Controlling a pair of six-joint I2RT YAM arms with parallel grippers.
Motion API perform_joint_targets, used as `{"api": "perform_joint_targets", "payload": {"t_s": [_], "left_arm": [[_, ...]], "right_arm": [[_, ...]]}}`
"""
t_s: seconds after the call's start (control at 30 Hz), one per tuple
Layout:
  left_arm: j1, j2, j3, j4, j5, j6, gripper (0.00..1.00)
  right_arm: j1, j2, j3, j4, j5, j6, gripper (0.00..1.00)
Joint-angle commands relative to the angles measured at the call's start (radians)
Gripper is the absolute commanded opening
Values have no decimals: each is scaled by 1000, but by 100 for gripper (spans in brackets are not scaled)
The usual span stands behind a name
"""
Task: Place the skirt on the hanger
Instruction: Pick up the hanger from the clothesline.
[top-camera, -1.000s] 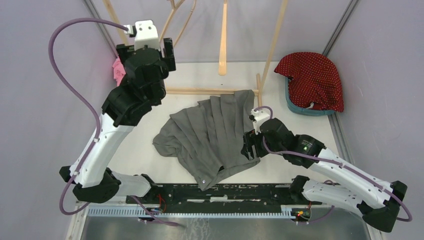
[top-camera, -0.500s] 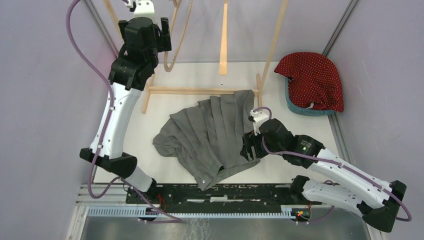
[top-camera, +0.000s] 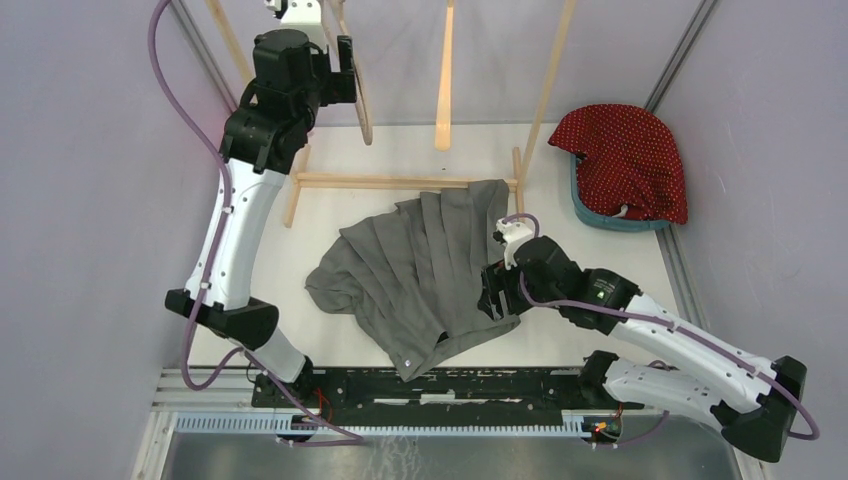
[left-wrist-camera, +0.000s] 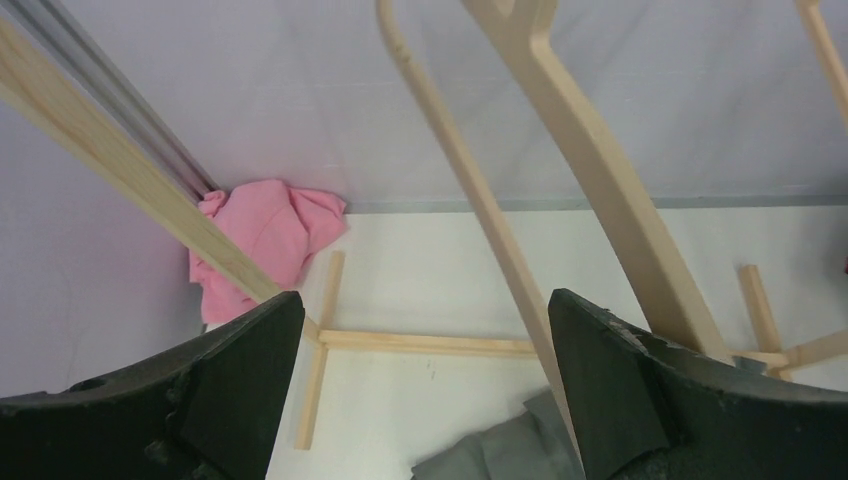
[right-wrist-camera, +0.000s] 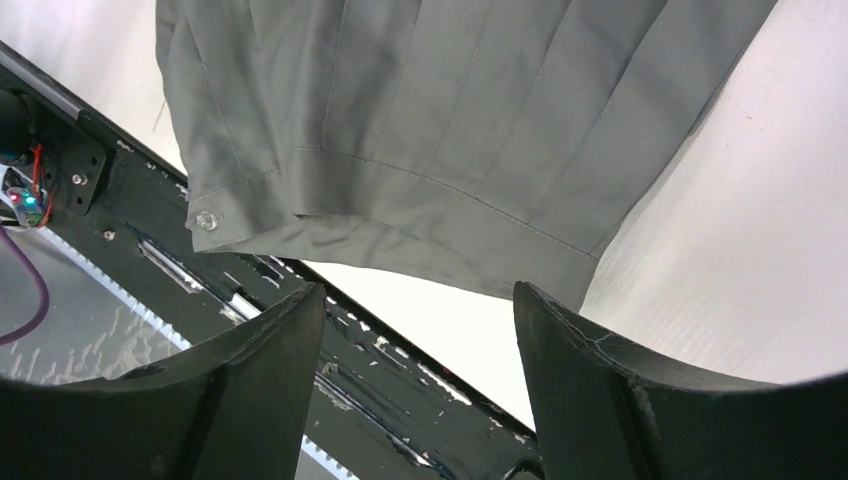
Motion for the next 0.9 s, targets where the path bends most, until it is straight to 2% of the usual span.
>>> {"api": "perform_joint_targets", "payload": {"t_s": [0.0,0.17,0.3,0.47,0.63,0.73,0.87], "left_arm": [[4,-42,57,-13,111,-59,99],[-3,-91,15,-29,154,-110,97],[-7,-165,-67,-19,127,-131,96],[-9,-245,-158,-25,84,-129,97],[-8,-333,-271,-24,80,-139,96],[-9,-393,-363,-13,99,-162,96],[-9,-460,-485,-1,119,-176,96]], "right_arm": [[-23,0,-9,61,5,-21,75],[-91,-9,55,52,-33,-27,75],[-119,50,291,-10,-12,-72,75],[-130,190,675,-117,38,-174,75],[-140,344,1006,-153,53,-202,76],[-147,434,1076,-63,81,-202,76],[-154,494,1040,149,70,-199,75]]}}
